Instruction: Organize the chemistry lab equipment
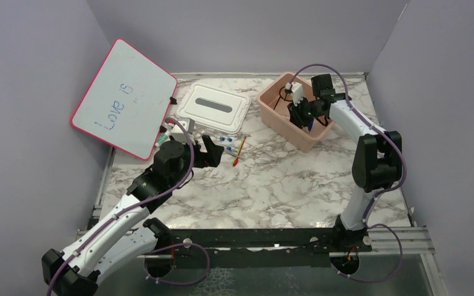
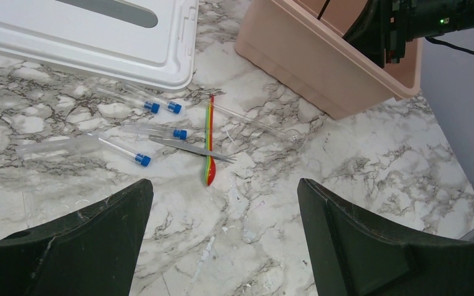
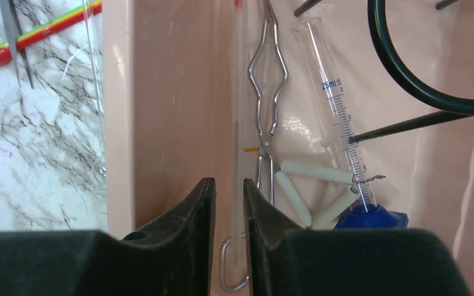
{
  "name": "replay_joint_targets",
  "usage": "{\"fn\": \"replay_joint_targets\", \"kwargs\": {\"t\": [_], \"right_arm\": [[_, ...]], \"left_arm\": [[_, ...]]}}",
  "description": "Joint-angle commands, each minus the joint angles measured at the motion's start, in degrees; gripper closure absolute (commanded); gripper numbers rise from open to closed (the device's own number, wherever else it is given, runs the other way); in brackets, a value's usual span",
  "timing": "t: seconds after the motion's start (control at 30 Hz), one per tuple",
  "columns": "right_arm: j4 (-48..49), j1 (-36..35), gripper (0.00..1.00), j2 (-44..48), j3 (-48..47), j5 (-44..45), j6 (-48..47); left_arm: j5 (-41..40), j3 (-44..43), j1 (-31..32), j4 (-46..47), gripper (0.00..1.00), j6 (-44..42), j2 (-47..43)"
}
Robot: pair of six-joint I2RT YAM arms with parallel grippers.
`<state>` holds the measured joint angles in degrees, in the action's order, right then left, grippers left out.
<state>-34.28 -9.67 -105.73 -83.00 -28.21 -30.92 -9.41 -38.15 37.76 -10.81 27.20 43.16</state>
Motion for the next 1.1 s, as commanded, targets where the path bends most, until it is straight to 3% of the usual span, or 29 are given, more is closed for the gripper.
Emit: {"fn": "replay_joint_targets", "kwargs": {"t": [0.0, 0.17, 0.3, 0.63, 0.73, 0.83, 1.07], "right_arm": [[-1.9, 0.3, 0.70, 0.5, -2.8, -3.7, 0.6], [-0.1, 0.3, 0.60, 3.9, -2.6, -1.7, 3.6], [2.2, -1.1, 0.59, 7.6, -2.9, 1.4, 9.2], [7.2, -15.3, 0.57, 16.1, -1.0, 14.0, 15.0], [7.8, -19.9, 0.56, 16.4, -0.1, 14.5, 14.8], [8.9, -24.3, 0.56, 15.5, 1.5, 21.0, 15.9], [14.2, -26.9, 0.56, 10.1, 7.2, 27.2, 21.6]], "left_arm": [[0.7, -1.8, 0.3, 1.3, 0.10, 0.1, 0.1], [0.7, -1.8, 0.3, 1.3, 0.10, 0.0, 0.0], [0.7, -1.5, 0.3, 1.7, 0.10, 0.0, 0.1], [0.5, -1.5, 0.3, 1.9, 0.10, 0.1, 0.3], [-0.3, -1.7, 0.2, 1.5, 0.10, -0.4, 0.0], [-3.0, -3.1, 0.3, -0.4, 0.10, -2.5, -0.7], [-9.0, -5.6, 0.3, -3.6, 0.10, -6.7, -4.9]]}}
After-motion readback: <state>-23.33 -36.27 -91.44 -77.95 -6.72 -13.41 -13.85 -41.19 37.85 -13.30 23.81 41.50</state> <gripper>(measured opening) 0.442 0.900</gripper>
